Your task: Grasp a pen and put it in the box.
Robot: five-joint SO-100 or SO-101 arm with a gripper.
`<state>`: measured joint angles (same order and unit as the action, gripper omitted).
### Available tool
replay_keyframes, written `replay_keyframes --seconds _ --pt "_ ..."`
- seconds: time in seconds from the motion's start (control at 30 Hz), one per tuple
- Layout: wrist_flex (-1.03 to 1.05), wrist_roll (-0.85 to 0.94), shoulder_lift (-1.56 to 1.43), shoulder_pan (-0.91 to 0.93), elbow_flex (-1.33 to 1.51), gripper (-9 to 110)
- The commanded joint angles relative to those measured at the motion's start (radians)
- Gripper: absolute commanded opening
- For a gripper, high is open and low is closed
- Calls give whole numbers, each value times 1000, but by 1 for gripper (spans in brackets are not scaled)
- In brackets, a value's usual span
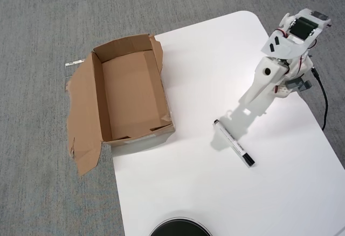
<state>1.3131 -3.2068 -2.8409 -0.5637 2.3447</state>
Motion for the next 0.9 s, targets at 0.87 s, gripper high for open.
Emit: replay_keyframes --seconds 0.87 --pt "-14 -38 526 -127 -266 2"
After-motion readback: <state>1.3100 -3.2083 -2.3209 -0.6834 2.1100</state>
